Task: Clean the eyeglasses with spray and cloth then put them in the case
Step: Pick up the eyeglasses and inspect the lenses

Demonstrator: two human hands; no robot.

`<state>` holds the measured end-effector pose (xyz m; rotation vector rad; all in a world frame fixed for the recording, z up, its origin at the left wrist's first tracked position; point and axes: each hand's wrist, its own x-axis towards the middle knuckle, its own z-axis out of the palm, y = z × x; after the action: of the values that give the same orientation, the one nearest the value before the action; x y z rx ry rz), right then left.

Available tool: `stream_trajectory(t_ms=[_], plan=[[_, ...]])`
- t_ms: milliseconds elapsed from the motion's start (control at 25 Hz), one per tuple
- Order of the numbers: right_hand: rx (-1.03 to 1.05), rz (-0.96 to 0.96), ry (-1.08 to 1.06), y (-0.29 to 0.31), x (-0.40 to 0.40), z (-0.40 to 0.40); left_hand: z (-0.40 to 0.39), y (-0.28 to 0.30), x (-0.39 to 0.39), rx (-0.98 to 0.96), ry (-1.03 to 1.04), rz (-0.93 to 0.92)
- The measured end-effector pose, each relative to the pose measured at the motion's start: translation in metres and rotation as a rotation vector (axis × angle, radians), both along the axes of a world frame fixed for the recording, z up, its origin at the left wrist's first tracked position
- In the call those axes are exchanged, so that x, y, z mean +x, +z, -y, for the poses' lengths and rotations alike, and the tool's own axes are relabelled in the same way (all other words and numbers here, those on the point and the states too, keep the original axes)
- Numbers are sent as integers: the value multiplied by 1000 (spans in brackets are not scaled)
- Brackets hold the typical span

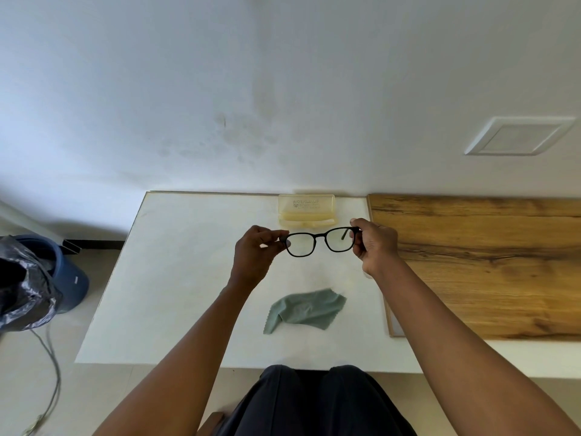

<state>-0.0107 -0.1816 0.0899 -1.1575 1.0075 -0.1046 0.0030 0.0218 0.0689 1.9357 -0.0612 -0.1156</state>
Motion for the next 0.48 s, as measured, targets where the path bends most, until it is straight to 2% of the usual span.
stream_trajectory(t_ms=[200, 480], plan=[[59, -1, -12, 0, -1, -1, 4, 3, -2, -3, -26, 220], [48, -33, 17, -6, -3, 2, 5, 0, -1, 47, 19, 257]])
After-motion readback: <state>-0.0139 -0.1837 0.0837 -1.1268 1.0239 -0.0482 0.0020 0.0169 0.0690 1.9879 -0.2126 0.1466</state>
